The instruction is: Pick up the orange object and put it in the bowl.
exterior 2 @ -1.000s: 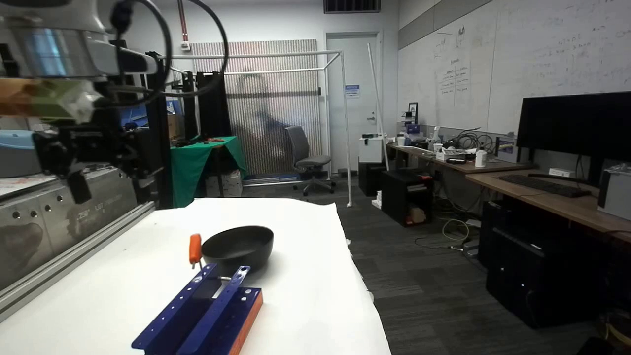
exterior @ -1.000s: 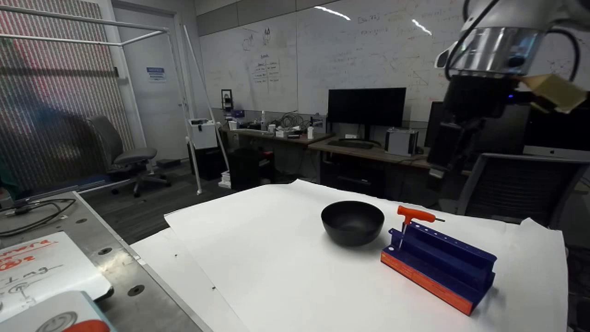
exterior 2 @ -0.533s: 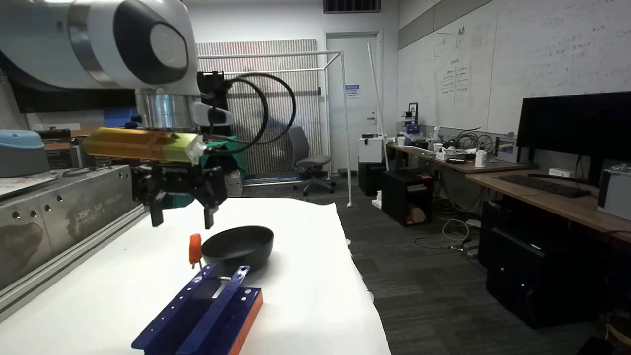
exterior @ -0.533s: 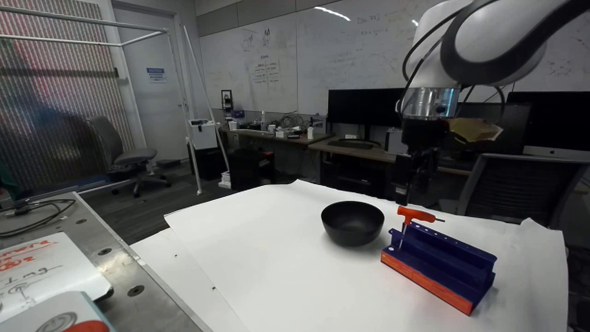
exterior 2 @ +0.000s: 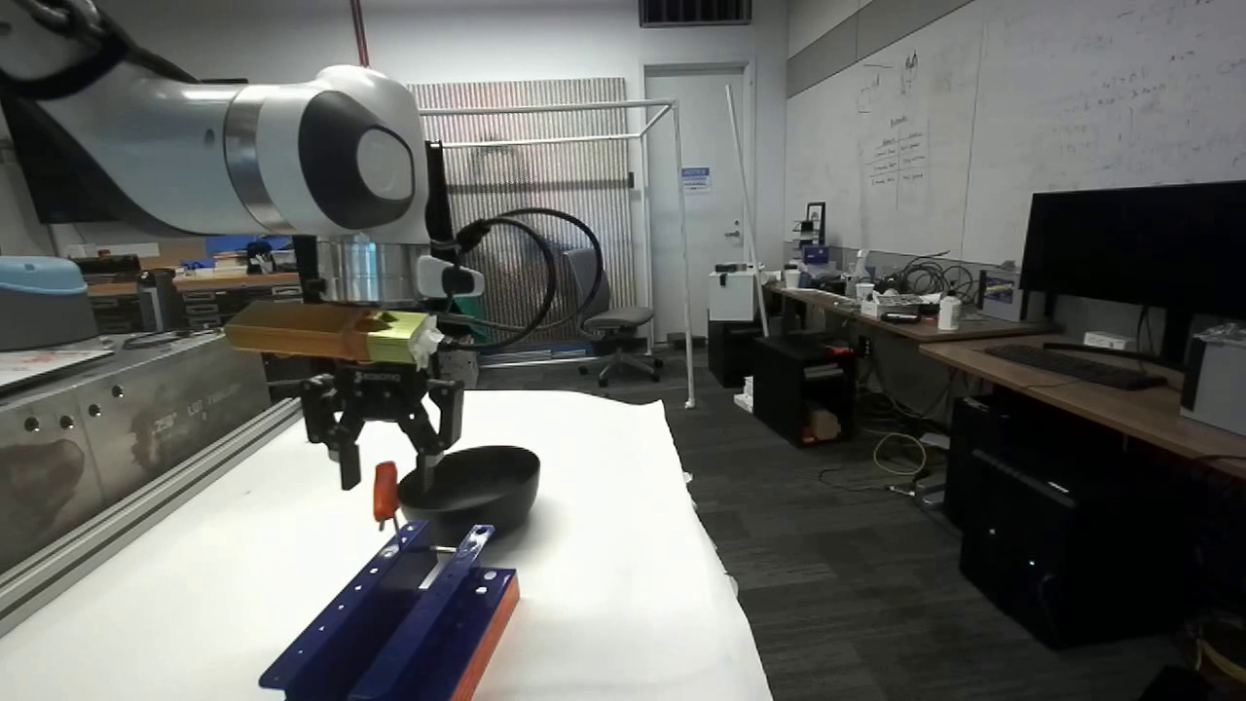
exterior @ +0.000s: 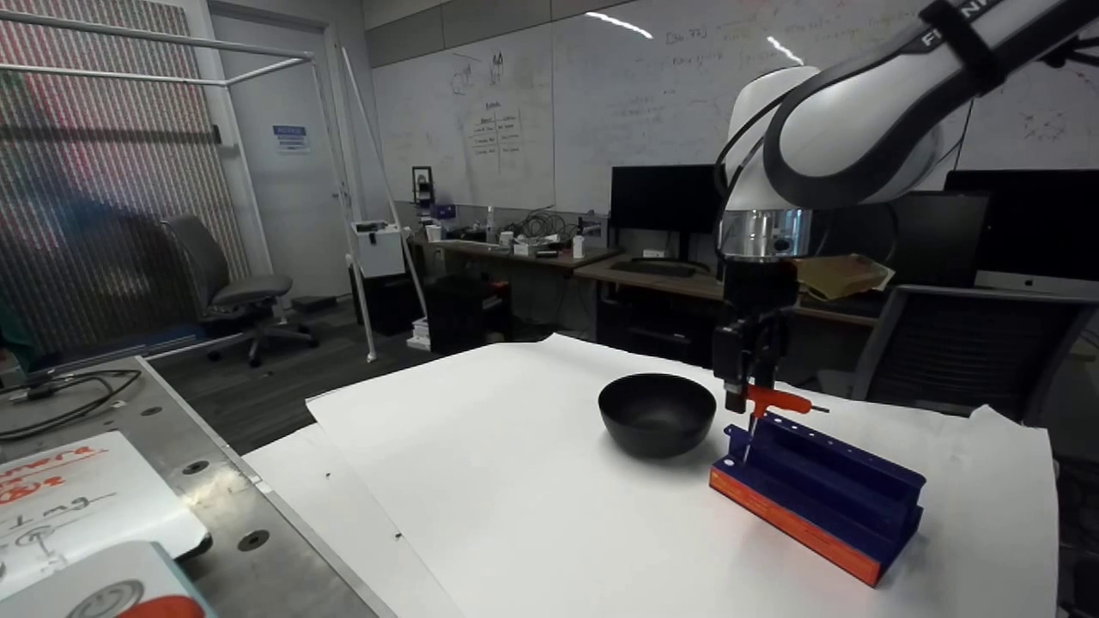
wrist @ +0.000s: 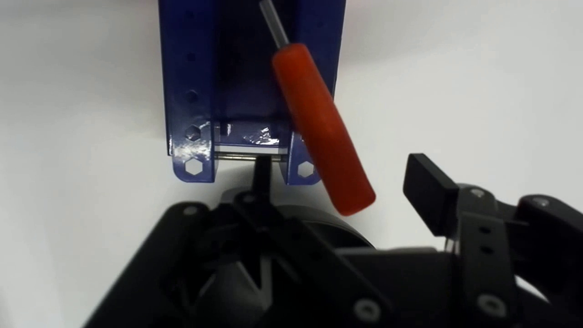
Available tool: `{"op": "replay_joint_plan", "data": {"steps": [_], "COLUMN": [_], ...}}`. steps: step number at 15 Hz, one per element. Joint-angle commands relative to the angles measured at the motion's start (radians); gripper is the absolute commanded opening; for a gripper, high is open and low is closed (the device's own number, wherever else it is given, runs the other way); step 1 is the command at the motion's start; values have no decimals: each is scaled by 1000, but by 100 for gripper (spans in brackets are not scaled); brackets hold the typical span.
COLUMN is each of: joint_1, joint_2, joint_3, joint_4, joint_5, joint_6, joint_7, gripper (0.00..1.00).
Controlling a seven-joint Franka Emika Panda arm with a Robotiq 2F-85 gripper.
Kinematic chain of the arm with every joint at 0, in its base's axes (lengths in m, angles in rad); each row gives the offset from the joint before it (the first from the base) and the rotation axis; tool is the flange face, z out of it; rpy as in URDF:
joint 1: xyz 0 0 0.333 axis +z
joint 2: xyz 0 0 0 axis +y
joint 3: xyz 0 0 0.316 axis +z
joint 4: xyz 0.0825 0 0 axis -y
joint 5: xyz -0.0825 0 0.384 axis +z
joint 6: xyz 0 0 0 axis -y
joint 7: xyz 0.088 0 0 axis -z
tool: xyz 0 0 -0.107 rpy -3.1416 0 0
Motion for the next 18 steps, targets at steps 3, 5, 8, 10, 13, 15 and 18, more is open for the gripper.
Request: {"op": "replay_joint_plan", "data": {"steps": [3,5,8,10,13,15,18], "joint_1": [1,0,-1,5,12,14,9], "joint_2": [-52,-71,-101,-145,-227,-283,-345], "joint_3": [-2,-2,-3,2,15,27,51], "joint_4": [17,10,9,5,14,34,27], "joint_5": [-23,-25,-23,-41,-66,-78,-97], "joint_6": [-109,-137,-167,-177,-204,-241,-167], "joint_7": [0,-2,4,36,92,136,218], "gripper": [28,13,9,9,9,9,9]}}
